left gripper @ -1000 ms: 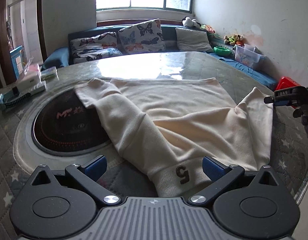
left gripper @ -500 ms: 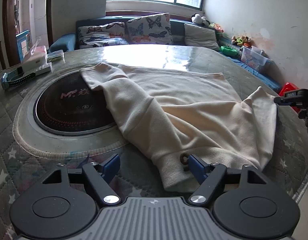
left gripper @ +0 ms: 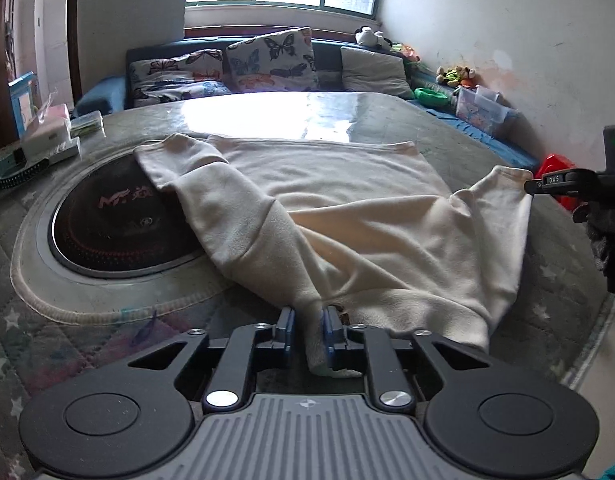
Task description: Fold clothes
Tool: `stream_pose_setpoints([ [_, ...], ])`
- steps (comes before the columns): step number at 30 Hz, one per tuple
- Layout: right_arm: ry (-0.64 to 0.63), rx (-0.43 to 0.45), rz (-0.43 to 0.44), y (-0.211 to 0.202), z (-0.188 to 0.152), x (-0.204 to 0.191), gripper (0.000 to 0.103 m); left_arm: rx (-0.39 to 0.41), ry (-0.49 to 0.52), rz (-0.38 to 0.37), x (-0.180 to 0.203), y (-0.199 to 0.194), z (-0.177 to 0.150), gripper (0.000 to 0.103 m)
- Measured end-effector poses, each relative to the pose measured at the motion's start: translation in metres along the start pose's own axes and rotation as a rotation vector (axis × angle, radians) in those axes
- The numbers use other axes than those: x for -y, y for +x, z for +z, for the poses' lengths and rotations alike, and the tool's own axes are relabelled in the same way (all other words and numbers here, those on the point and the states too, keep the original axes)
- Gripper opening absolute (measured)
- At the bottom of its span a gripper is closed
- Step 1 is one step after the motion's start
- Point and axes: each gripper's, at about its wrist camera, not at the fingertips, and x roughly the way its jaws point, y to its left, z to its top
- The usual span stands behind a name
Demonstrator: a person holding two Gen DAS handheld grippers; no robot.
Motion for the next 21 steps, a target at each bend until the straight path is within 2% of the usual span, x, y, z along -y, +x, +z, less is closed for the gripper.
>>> stream_pose_setpoints([
  [4,0.001,0.030,-0.073,-0.017,0.001,0.011,0.003,-0.025,0.023,-0.042,0.005,-0.006,-0.009,0.013],
  [7,-0.031,0.009,-0.142,-0.019,-0.008,0.019,0.004,-0.036,0.028,-0.065,0.007,-0.008,-0.014,0.014],
  [10,-0.027,-0.017,-0.143,-0.018,-0.013,0.021,0.006,-0.040,0.022,-0.071,0.003,-0.011,-0.011,0.023],
  [11,-0.021,-0.024,-0.139,-0.017,-0.014,0.021,0.007,-0.036,0.019,-0.065,0.000,-0.012,-0.009,0.035],
  [14,-0.015,-0.023,-0.116,-0.021,-0.013,0.019,0.012,-0.009,0.015,-0.017,-0.009,-0.016,0.000,0.059],
  [15,-0.027,-0.012,-0.103,-0.024,-0.008,0.015,0.013,0.000,0.008,0.003,-0.012,-0.016,0.004,0.061],
  [16,-0.038,-0.002,-0.091,-0.026,-0.005,0.012,0.019,0.011,0.001,0.025,-0.016,-0.016,0.008,0.067],
  [17,-0.049,0.005,-0.079,-0.029,-0.003,0.008,0.024,0.021,-0.009,0.050,-0.021,-0.015,0.012,0.084],
  [18,-0.067,0.016,-0.050,-0.033,-0.001,0.000,0.032,0.036,-0.025,0.082,-0.026,-0.013,0.018,0.092],
  [19,-0.085,0.027,-0.022,-0.036,0.002,-0.008,0.035,0.054,-0.039,0.117,-0.032,-0.012,0.023,0.098],
  [21,-0.119,0.047,0.034,-0.044,0.007,-0.023,0.035,0.077,-0.064,0.161,-0.042,-0.007,0.035,0.100],
])
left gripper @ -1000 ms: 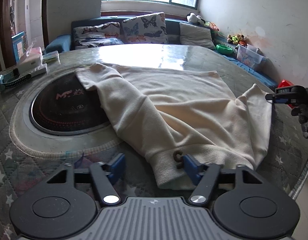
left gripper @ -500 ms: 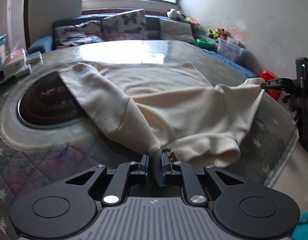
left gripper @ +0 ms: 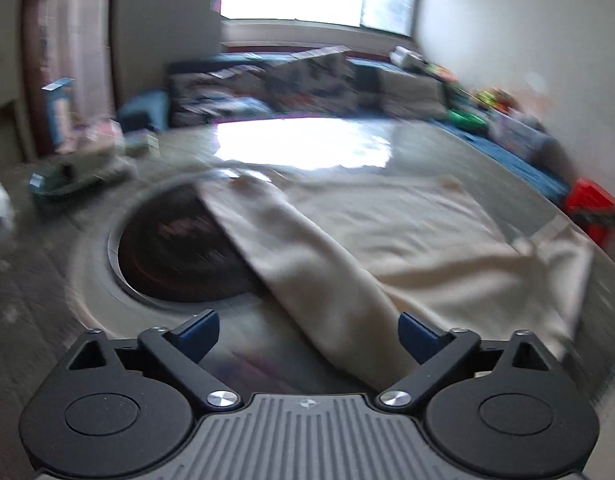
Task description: Fold clothes
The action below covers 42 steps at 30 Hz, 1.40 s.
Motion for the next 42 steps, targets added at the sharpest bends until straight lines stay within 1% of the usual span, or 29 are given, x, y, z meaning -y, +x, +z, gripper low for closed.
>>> stream_pose_setpoints([
  [1,-0.014,0.008,0.025,-0.002,0.001,-0.008,0.037,0.005,-0.020,0.010,-0.005,0.005,0.007,0.103],
  [3,-0.041,0.024,0.074,-0.006,0.004,-0.023,0.044,0.012,-0.052,0.035,-0.014,0.016,0.020,0.103],
  [7,-0.095,0.054,0.171,-0.014,0.010,-0.054,0.045,0.024,-0.100,0.084,-0.030,0.040,0.045,0.103],
  [10,-0.115,0.062,0.224,-0.017,0.012,-0.071,0.045,0.025,-0.119,0.118,-0.038,0.062,0.062,0.103],
  [17,-0.165,0.059,0.294,-0.015,0.010,-0.096,0.049,-0.005,-0.140,0.179,-0.051,0.116,0.093,0.103],
  [18,-0.173,0.058,0.304,-0.015,0.010,-0.099,0.050,-0.010,-0.140,0.182,-0.053,0.124,0.096,0.103],
  [21,-0.195,0.056,0.332,-0.014,0.009,-0.110,0.051,-0.027,-0.143,0.180,-0.057,0.144,0.104,0.103],
  [24,-0.193,0.046,0.343,-0.010,0.008,-0.112,0.051,-0.039,-0.142,0.179,-0.057,0.158,0.109,0.098],
  [26,-0.186,0.038,0.345,-0.006,0.008,-0.113,0.051,-0.052,-0.131,0.178,-0.056,0.167,0.110,0.087],
  [27,-0.186,0.036,0.345,-0.005,0.008,-0.113,0.051,-0.059,-0.125,0.178,-0.056,0.171,0.110,0.084],
  [28,-0.186,0.032,0.343,-0.004,0.007,-0.112,0.051,-0.068,-0.124,0.177,-0.056,0.175,0.110,0.076],
  [29,-0.185,0.029,0.343,-0.002,0.007,-0.112,0.051,-0.078,-0.125,0.174,-0.057,0.179,0.109,0.071],
  [30,-0.185,0.027,0.343,-0.001,0.007,-0.112,0.051,-0.089,-0.127,0.172,-0.057,0.182,0.108,0.069],
  [32,-0.184,0.022,0.342,0.000,0.006,-0.112,0.051,-0.098,-0.141,0.175,-0.060,0.188,0.106,0.053],
  [33,-0.184,0.023,0.343,-0.001,0.006,-0.112,0.051,-0.097,-0.145,0.182,-0.062,0.189,0.105,0.048],
  [34,-0.184,0.024,0.344,-0.002,0.005,-0.112,0.051,-0.094,-0.150,0.182,-0.063,0.189,0.105,0.036],
  [35,-0.184,0.025,0.345,-0.003,0.005,-0.112,0.051,-0.091,-0.158,0.176,-0.066,0.188,0.105,0.022],
  [38,-0.184,0.028,0.348,-0.006,0.004,-0.113,0.051,-0.080,-0.188,0.178,-0.072,0.182,0.103,0.011],
  [42,-0.183,0.031,0.353,-0.010,0.002,-0.114,0.051,-0.036,-0.199,0.218,-0.078,0.159,0.097,0.010],
])
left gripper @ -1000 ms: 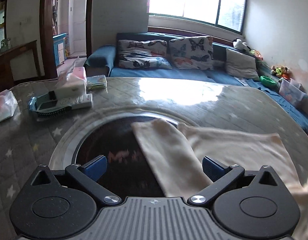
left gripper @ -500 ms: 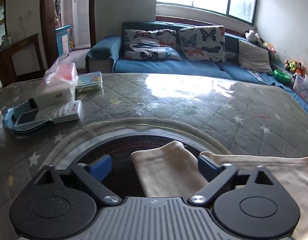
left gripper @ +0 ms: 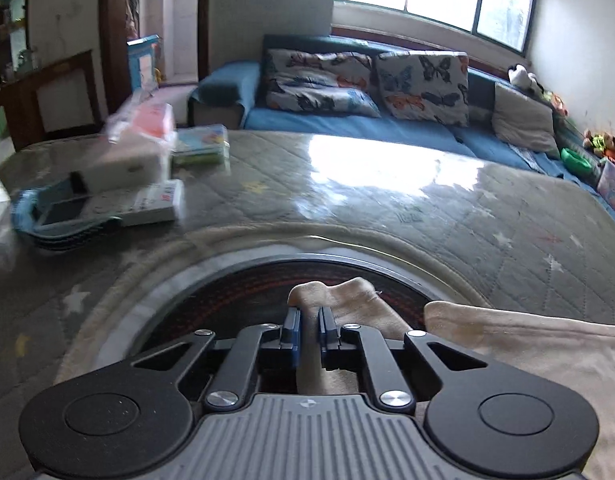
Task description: Fold clothes
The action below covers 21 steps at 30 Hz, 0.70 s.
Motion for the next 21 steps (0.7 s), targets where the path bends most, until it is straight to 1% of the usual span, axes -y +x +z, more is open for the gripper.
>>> stream_pose_setpoints([
  [7,-0.001,0.007,0.007,-0.007,-0.002,-0.004,0.051,0.113,-0.080,0.069,-0.040,-0.068,-0.011,0.009],
  [9,-0.006,0.004,0.029,-0.009,-0.003,-0.008,0.051,0.147,-0.096,0.095,-0.053,-0.091,-0.016,0.009],
  [12,-0.029,-0.024,0.128,-0.013,-0.006,-0.022,0.051,0.180,-0.112,0.139,-0.071,-0.117,-0.026,0.009],
  [14,-0.080,-0.052,0.226,-0.017,-0.011,-0.037,0.051,0.178,-0.112,0.160,-0.079,-0.126,-0.034,0.009],
  [18,-0.212,-0.092,0.363,-0.025,-0.022,-0.076,0.051,0.167,-0.110,0.185,-0.087,-0.132,-0.049,0.009],
  [21,-0.313,-0.118,0.465,-0.032,-0.031,-0.107,0.051,0.147,-0.123,0.190,-0.090,-0.130,-0.057,0.009],
])
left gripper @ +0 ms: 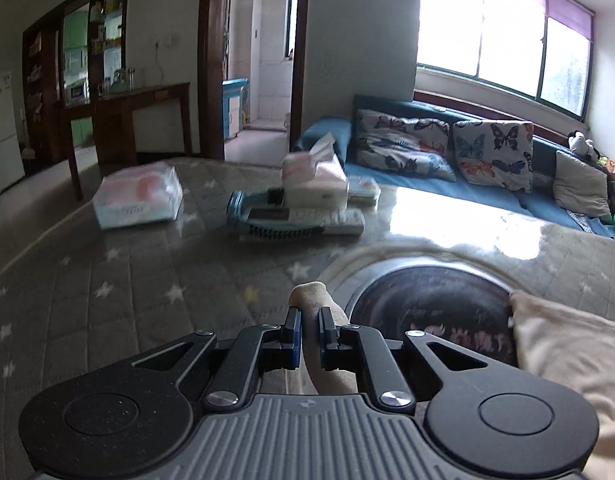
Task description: Fold clothes
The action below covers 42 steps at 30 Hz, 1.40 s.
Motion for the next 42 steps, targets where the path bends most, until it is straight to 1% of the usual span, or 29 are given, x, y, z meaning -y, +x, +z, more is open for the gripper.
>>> stream_pose_setpoints([
  [2,-0.062,-0.022,0.058,0.006,0.000,-0.020,0.050,-0.009,-0.003,0.004,-0.001,0.001,-0.004,0.009],
  [3,-0.076,-0.033,0.054,0.011,-0.001,-0.026,0.048,-0.012,-0.005,0.006,-0.002,0.001,-0.005,0.009],
  [5,-0.093,-0.059,0.042,0.019,-0.004,-0.035,0.040,-0.014,-0.011,0.008,-0.005,-0.001,-0.008,0.009],
  [6,-0.086,-0.067,0.037,0.022,-0.005,-0.036,0.023,-0.011,-0.016,0.005,-0.007,-0.003,-0.008,0.009],
  [7,-0.078,-0.069,0.036,0.023,-0.005,-0.036,0.015,-0.009,-0.022,0.002,-0.009,-0.006,-0.009,0.009],
  [8,-0.071,-0.071,0.036,0.022,-0.005,-0.035,0.012,-0.003,-0.024,-0.002,-0.011,-0.009,-0.009,0.009],
  [9,-0.072,-0.073,0.043,0.019,-0.005,-0.035,0.006,0.005,-0.025,-0.006,-0.013,-0.013,-0.010,0.009],
  [11,-0.075,-0.076,0.061,0.012,-0.005,-0.035,0.006,0.020,-0.027,-0.016,-0.017,-0.021,-0.011,0.010],
  [12,-0.080,-0.079,0.089,0.005,-0.005,-0.034,0.006,0.016,-0.023,-0.015,-0.019,-0.023,-0.013,0.010],
  [13,-0.089,-0.085,0.113,-0.001,-0.006,-0.033,0.006,0.004,-0.015,-0.011,-0.020,-0.022,-0.015,0.010],
  [14,-0.104,-0.102,0.126,-0.002,-0.008,-0.034,0.006,-0.015,-0.011,-0.002,-0.022,-0.020,-0.019,0.013],
  [16,-0.132,-0.138,0.149,-0.003,-0.014,-0.036,0.007,-0.054,-0.009,0.012,-0.026,-0.016,-0.026,0.014],
  [18,-0.140,-0.131,0.145,-0.006,-0.017,-0.036,0.010,-0.074,-0.009,0.032,-0.029,-0.015,-0.033,0.022],
  [20,-0.109,-0.132,0.168,-0.011,-0.015,-0.031,0.011,-0.071,-0.006,0.055,-0.033,-0.016,-0.036,0.039],
  [22,-0.068,-0.107,0.176,-0.020,-0.010,-0.021,0.017,-0.061,-0.002,0.086,-0.037,-0.017,-0.035,0.044],
  [23,-0.048,-0.089,0.171,-0.024,-0.005,-0.014,0.020,-0.057,-0.002,0.091,-0.038,-0.019,-0.035,0.044],
  [24,-0.030,-0.072,0.165,-0.028,0.000,-0.007,0.026,-0.054,-0.002,0.083,-0.037,-0.021,-0.033,0.046],
  [25,-0.017,-0.060,0.147,-0.030,0.002,-0.001,0.029,-0.050,-0.001,0.071,-0.035,-0.023,-0.033,0.050],
  [26,0.007,-0.042,0.106,-0.030,0.006,0.011,0.032,-0.045,0.004,0.058,-0.032,-0.026,-0.032,0.055],
  [27,0.032,-0.023,0.066,-0.031,0.010,0.022,0.036,-0.040,0.013,0.039,-0.028,-0.029,-0.031,0.056],
  [30,0.124,0.007,-0.053,-0.028,0.017,0.061,0.037,-0.039,0.052,-0.050,-0.005,-0.036,-0.032,0.060],
  [32,0.190,0.021,-0.130,-0.024,0.019,0.087,0.037,-0.047,0.081,-0.119,0.012,-0.042,-0.034,0.071],
  [33,0.225,0.025,-0.162,-0.022,0.020,0.100,0.037,-0.049,0.099,-0.155,0.022,-0.044,-0.036,0.075],
  [34,0.258,0.030,-0.192,-0.019,0.020,0.113,0.037,-0.050,0.121,-0.192,0.033,-0.048,-0.038,0.082],
  [35,0.284,0.036,-0.217,-0.014,0.021,0.125,0.037,-0.051,0.142,-0.228,0.043,-0.051,-0.041,0.091],
  [37,0.322,0.039,-0.246,-0.007,0.022,0.144,0.038,-0.056,0.170,-0.293,0.063,-0.056,-0.047,0.099],
  [39,0.357,0.034,-0.279,0.004,0.023,0.167,0.038,-0.074,0.202,-0.344,0.082,-0.057,-0.054,0.100],
  [42,0.384,0.011,-0.301,0.023,0.025,0.191,0.038,-0.101,0.249,-0.377,0.104,-0.057,-0.066,0.102],
])
